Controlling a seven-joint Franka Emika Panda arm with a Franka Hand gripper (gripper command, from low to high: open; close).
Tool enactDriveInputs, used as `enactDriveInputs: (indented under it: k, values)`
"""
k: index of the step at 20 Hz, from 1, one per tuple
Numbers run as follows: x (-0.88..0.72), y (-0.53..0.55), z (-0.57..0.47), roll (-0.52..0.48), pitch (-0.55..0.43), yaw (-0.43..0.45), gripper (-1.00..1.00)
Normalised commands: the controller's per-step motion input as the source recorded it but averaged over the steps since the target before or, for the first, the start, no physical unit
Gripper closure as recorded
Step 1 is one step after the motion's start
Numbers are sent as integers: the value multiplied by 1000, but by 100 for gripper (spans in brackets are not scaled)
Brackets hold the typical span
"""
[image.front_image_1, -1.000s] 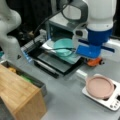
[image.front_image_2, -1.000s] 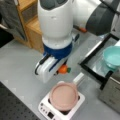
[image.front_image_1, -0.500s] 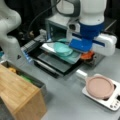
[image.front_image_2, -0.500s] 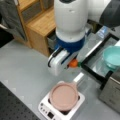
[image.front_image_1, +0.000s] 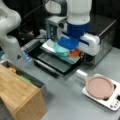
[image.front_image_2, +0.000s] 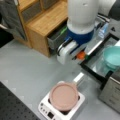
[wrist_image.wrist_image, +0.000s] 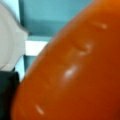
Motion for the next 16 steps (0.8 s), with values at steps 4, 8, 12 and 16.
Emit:
enactDriveInputs:
  k: [4,8,12,16]
  values:
    - [-556,92,-246,-39,-271,-79,100]
    - [-537,189,-201,-33,-218,-79,100]
    - [-463,201,-166,-15,-194,-79,100]
    - [-404,164,-160,13,-185,-104,100]
